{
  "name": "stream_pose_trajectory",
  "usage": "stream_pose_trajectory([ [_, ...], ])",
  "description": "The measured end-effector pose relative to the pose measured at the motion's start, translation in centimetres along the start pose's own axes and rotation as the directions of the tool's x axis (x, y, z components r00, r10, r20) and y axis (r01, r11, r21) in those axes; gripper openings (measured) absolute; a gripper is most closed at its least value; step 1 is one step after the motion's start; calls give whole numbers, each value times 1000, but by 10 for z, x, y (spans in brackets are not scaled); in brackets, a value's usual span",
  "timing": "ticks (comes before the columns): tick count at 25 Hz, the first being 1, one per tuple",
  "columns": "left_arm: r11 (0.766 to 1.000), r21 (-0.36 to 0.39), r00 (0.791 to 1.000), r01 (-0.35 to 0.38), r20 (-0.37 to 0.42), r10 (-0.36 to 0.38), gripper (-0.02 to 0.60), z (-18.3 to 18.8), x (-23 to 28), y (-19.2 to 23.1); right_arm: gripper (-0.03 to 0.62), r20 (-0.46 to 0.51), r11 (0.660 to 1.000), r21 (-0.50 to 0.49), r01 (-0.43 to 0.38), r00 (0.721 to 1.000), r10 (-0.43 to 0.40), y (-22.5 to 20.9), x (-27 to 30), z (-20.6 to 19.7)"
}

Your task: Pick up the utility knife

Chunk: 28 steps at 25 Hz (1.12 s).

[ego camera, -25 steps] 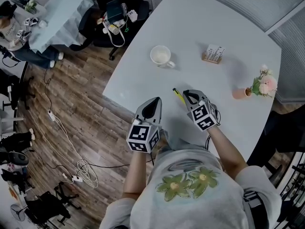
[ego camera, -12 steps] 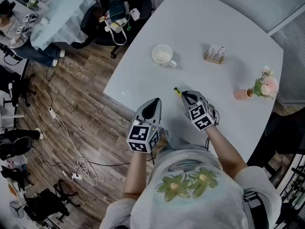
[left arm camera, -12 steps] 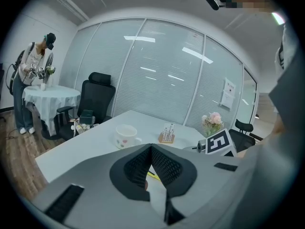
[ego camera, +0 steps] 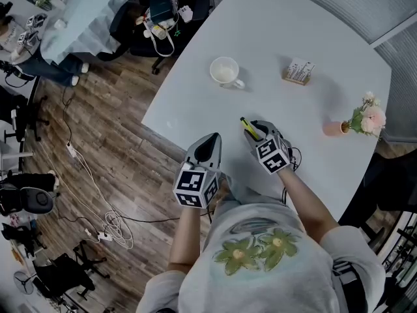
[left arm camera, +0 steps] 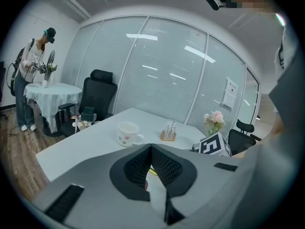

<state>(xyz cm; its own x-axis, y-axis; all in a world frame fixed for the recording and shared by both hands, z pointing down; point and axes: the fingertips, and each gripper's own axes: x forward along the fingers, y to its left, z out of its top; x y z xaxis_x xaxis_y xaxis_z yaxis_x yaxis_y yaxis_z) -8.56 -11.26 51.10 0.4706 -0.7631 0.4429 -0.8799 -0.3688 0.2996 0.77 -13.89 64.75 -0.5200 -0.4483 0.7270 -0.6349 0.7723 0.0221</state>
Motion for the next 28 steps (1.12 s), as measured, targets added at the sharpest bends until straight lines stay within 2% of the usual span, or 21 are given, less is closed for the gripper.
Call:
stream_pose_trajectory([
  [10, 1000, -13, 1000, -4, -30, 4, 2, -7, 6, 9, 130, -50, 999, 34, 8, 999, -6, -4, 27, -16],
  [18, 1000, -16, 999, -2, -40, 2, 2, -10, 14, 12, 129, -50, 999, 41, 23, 999, -21, -9, 41, -16],
  [28, 1000, -17, 999, 5, -40, -6, 1, -9, 19, 10, 74, -58, 999, 35, 28, 998, -26, -14, 41, -15],
])
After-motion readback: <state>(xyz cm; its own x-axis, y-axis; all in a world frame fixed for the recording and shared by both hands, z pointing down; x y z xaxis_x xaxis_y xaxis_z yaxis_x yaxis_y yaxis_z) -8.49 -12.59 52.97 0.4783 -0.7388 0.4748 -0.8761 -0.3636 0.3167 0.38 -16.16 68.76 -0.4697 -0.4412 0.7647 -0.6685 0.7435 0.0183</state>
